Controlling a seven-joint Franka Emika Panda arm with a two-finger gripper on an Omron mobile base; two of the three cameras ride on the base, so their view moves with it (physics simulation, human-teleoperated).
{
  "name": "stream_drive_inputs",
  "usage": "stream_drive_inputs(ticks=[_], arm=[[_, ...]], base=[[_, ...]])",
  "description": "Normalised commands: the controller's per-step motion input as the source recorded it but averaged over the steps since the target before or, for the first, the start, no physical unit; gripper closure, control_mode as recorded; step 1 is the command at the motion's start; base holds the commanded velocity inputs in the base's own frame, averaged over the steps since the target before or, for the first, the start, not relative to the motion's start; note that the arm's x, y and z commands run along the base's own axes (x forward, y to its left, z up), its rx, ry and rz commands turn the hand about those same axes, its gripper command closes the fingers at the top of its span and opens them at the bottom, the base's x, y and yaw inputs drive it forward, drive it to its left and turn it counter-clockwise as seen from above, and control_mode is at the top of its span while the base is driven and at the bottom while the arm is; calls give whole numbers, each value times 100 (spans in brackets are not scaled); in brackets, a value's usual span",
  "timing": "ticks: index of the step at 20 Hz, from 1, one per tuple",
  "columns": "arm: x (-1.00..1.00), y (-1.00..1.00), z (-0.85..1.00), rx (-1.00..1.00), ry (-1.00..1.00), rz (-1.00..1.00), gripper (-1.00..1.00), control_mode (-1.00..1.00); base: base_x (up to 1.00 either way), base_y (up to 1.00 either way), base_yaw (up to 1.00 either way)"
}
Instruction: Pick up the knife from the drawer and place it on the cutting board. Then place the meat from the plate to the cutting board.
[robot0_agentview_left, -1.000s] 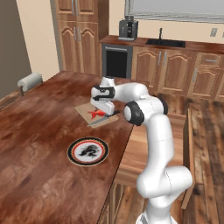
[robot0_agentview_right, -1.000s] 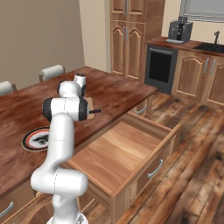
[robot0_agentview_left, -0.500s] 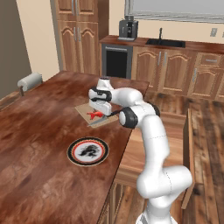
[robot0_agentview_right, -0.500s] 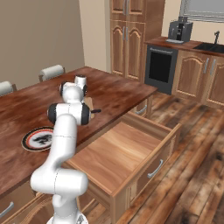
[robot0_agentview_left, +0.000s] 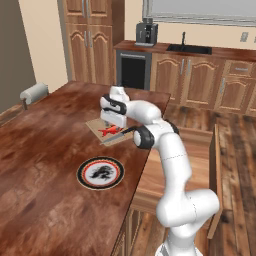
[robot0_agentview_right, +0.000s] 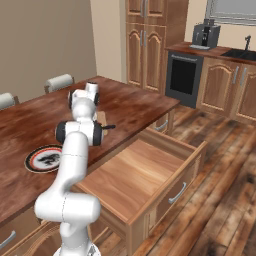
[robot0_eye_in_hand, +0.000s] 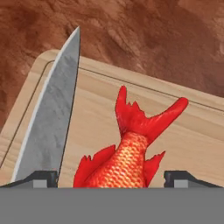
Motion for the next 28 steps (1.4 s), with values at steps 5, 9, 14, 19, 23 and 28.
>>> stream_drive_inputs(ticks=[5, 9, 14, 19, 23, 28], arm=[[-41, 0, 23, 0, -2, 0, -100, -100], [-50, 0, 15, 0, -1, 0, -100, -100], [-79, -1, 19, 0, -6, 0, -100, -100], [-100, 0, 20, 4, -13, 0, -100, -100], [-100, -1, 30, 4, -19, 0, -100, -100], [-100, -9, 46, 2, -21, -1, -100, -100]], base=[[0, 0, 0], [0, 0, 0], [0, 0, 0], [0, 0, 0], [0, 0, 0], [0, 0, 0]])
